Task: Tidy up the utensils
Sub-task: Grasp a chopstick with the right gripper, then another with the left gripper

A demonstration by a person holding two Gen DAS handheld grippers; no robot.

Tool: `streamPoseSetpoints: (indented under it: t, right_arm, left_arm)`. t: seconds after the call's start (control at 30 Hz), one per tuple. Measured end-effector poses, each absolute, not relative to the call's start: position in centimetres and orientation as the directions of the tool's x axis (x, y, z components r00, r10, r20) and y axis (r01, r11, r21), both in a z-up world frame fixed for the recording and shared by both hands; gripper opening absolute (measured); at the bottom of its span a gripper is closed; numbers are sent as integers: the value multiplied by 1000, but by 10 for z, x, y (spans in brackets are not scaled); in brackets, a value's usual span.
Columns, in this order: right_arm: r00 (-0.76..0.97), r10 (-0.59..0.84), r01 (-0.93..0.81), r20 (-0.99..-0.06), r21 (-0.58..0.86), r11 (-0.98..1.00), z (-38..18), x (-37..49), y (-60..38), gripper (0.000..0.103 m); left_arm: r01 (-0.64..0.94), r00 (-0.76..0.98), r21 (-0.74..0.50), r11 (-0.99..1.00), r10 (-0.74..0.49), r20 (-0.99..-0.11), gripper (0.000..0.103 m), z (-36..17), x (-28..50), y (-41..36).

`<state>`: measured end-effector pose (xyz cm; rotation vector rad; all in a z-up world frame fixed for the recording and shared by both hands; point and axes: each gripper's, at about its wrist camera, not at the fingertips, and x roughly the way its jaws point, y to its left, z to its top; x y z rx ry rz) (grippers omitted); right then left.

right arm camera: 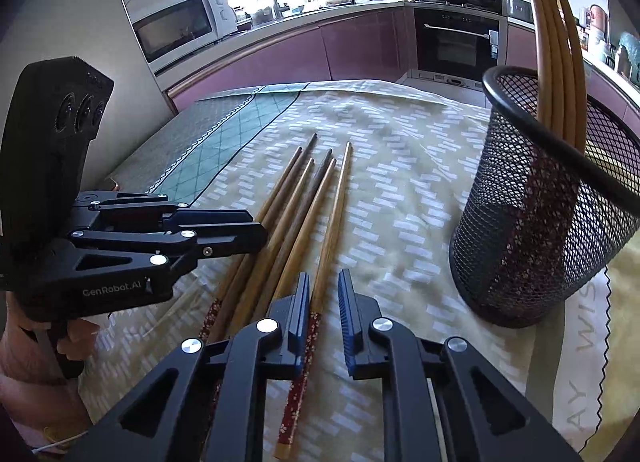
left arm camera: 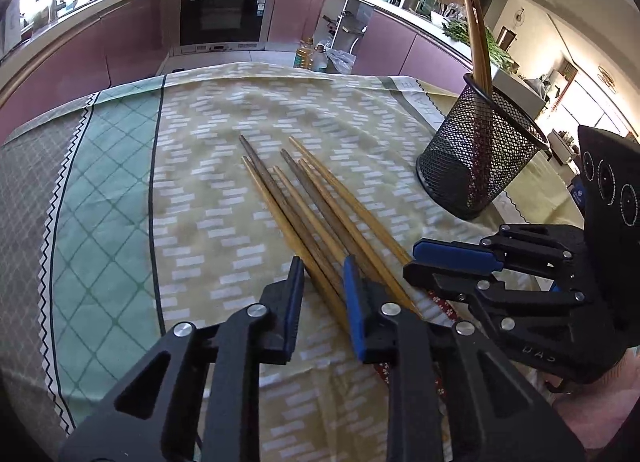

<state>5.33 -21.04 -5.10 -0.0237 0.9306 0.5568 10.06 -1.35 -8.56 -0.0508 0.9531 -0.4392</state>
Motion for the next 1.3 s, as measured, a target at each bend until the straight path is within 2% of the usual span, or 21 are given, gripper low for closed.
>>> streamPoseSetpoints:
  t: [0.33, 0.5, 0.77, 0.9, 1.2, 1.3]
  right_arm:
    - [477, 417, -463, -773, 182, 868, -51, 62, -201, 14]
    - [473, 433, -444, -768, 216, 869, -52, 60, -210, 7]
    - [463, 456, -408, -760, 274, 871, -50, 46, -230, 6]
    - [465, 451, -397, -762, 276, 876, -50, 43, -233, 6]
    - [468, 428, -404, -773, 243, 882, -52, 49, -229, 7]
    - [475, 417, -406, -775, 228, 885, -52, 50, -227, 7]
  left_arm:
    - [354, 485, -237, 905, -394, -781, 23, -88, 108, -15]
    - [380, 478, -240, 893, -412, -776, 21, -87, 107, -18]
    - [453, 452, -244, 858, -457, -766, 20, -90, 98, -29]
    - [441, 444, -272, 856, -471, -763, 23, -89, 99, -21]
    - [415, 451, -239, 878, -427, -784, 25, -89, 107, -21]
    - [413, 457, -209, 886, -400, -794, 22, -87, 109, -25]
